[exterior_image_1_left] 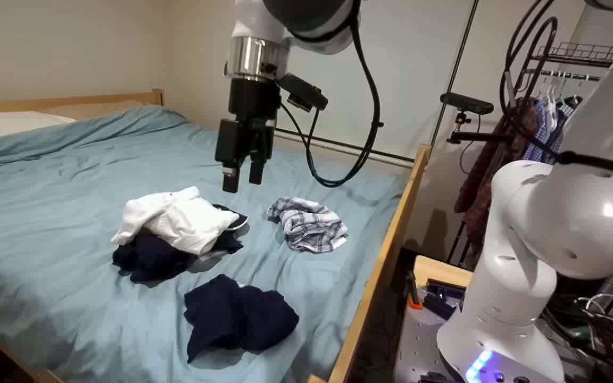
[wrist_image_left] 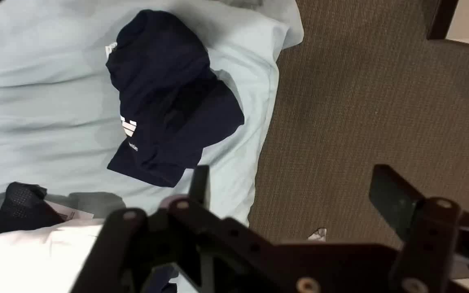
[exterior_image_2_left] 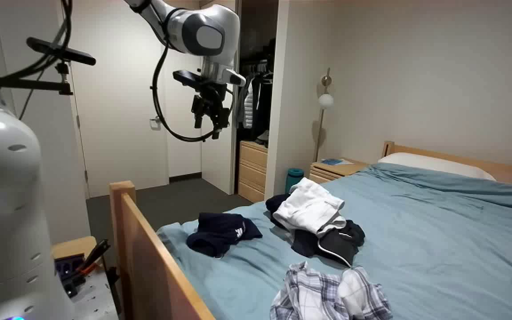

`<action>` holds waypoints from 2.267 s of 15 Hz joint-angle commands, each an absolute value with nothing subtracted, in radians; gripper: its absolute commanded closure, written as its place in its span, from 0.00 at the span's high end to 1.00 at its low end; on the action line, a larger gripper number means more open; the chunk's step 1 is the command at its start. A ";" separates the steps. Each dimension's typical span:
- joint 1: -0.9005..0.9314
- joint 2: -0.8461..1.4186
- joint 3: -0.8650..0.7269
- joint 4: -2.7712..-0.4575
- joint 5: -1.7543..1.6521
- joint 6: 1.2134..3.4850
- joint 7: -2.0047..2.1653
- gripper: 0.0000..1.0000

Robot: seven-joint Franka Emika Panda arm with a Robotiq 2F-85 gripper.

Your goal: Move the black cloth to the right

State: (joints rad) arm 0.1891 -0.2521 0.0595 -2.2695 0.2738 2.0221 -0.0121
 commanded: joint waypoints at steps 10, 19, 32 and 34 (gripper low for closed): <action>0.154 -0.221 0.070 -2.267 0.279 1.975 -0.038 1.00; 0.071 0.114 -0.035 -2.118 0.571 2.071 -0.219 1.00; 0.012 0.352 0.029 -1.860 0.415 1.723 -0.198 1.00; 0.042 0.375 0.020 -1.844 0.341 1.740 -0.117 1.00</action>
State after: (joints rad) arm 0.0311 0.3527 0.0087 -1.8586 0.4112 1.7245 -0.1955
